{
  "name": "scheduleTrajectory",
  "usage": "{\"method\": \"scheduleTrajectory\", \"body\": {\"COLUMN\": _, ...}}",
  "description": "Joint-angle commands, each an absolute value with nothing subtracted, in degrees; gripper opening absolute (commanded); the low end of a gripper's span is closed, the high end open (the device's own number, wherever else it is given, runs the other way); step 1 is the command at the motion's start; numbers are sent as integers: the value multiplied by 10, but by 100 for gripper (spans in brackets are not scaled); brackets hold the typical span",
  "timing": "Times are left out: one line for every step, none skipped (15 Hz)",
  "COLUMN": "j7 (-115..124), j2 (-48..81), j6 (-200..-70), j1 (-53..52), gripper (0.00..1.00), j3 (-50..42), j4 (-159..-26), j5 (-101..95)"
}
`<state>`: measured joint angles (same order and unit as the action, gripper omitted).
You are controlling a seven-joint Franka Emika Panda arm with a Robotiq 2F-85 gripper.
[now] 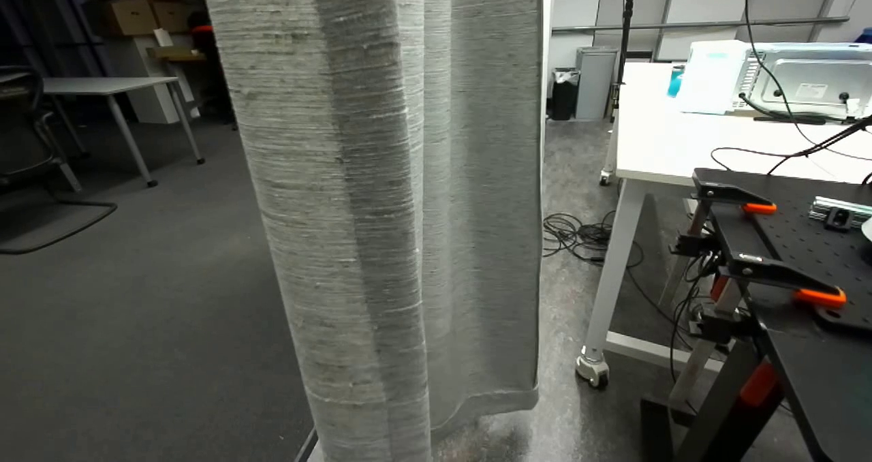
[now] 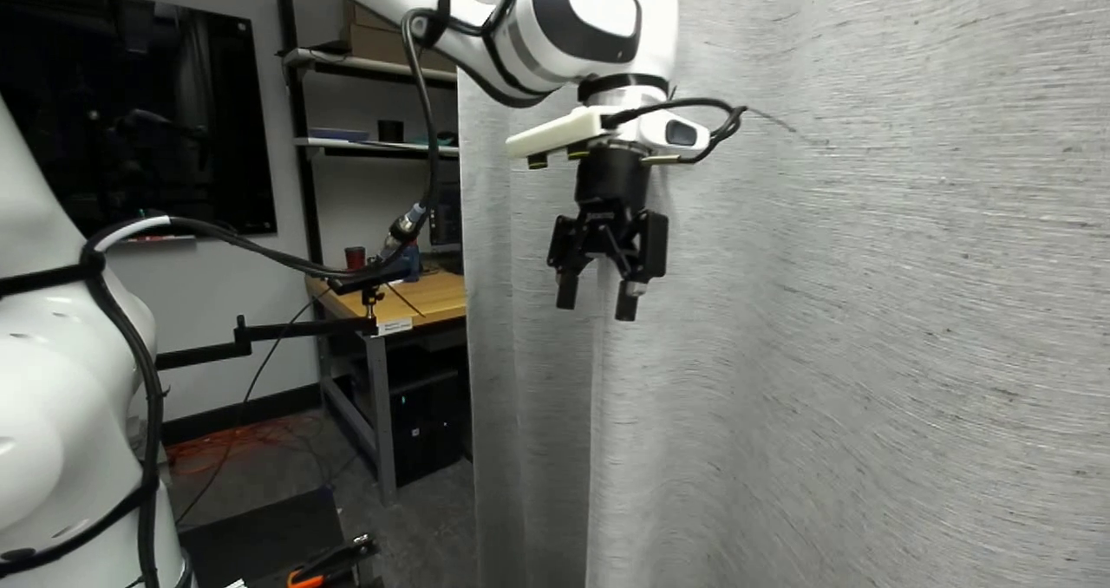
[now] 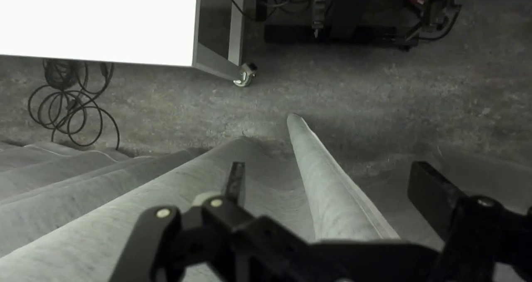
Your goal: Open the curtain
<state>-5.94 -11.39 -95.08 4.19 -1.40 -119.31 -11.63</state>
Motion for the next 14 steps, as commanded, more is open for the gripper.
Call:
{"method": "scheduleTrajectory", "body": {"j7": -24, "j2": -171, "j6": -956, "j1": 8, "gripper": 100, "j3": 19, "j4": -1279, "j5": -143}}
{"method": "scheduleTrajectory", "body": {"j7": -22, "j2": -175, "j6": -953, "j1": -1, "gripper": 100, "j3": 28, "j4": -1289, "j5": -142}}
{"method": "scheduleTrajectory", "body": {"j7": -20, "j2": -177, "j6": -954, "j1": -9, "gripper": 100, "j3": 37, "j4": -1295, "j5": -146}}
{"method": "scheduleTrajectory", "body": {"j7": -26, "j2": -179, "j6": -955, "j1": -16, "gripper": 100, "j3": 45, "j4": -1299, "j5": -148}}
{"method": "scheduleTrajectory", "body": {"j7": -33, "j2": -179, "j6": -961, "j1": -23, "gripper": 100, "j3": 50, "j4": -1299, "j5": -150}}
{"method": "scheduleTrajectory", "body": {"j7": -41, "j2": -178, "j6": -964, "j1": -29, "gripper": 100, "j3": 52, "j4": -1297, "j5": -144}}
{"method": "scheduleTrajectory", "body": {"j7": -51, "j2": -176, "j6": -972, "j1": -35, "gripper": 100, "j3": 52, "j4": -1291, "j5": -134}}
{"method": "scheduleTrajectory", "body": {"j7": -61, "j2": -174, "j6": -980, "j1": -41, "gripper": 100, "j3": 51, "j4": -1286, "j5": -127}}
{"method": "scheduleTrajectory", "body": {"j7": -76, "j2": -171, "j6": -991, "j1": -47, "gripper": 100, "j3": 49, "j4": -1280, "j5": -118}}
{"method": "scheduleTrajectory", "body": {"j7": -88, "j2": -170, "j6": -1005, "j1": -51, "gripper": 100, "j3": 48, "j4": -1276, "j5": -113}}
{"method": "scheduleTrajectory", "body": {"j7": -107, "j2": -168, "j6": -1019, "j1": -56, "gripper": 100, "j3": 46, "j4": -1269, "j5": -104}}
{"method": "scheduleTrajectory", "body": {"j7": -122, "j2": -168, "j6": -1038, "j1": -60, "gripper": 100, "j3": 46, "j4": -1267, "j5": -98}}
{"method": "scheduleTrajectory", "body": {"j7": -130, "j2": -168, "j6": -1067, "j1": -63, "gripper": 100, "j3": 45, "j4": -1264, "j5": -88}}
{"method": "scheduleTrajectory", "body": {"j7": -138, "j2": -167, "j6": -1090, "j1": -65, "gripper": 100, "j3": 43, "j4": -1259, "j5": -71}}
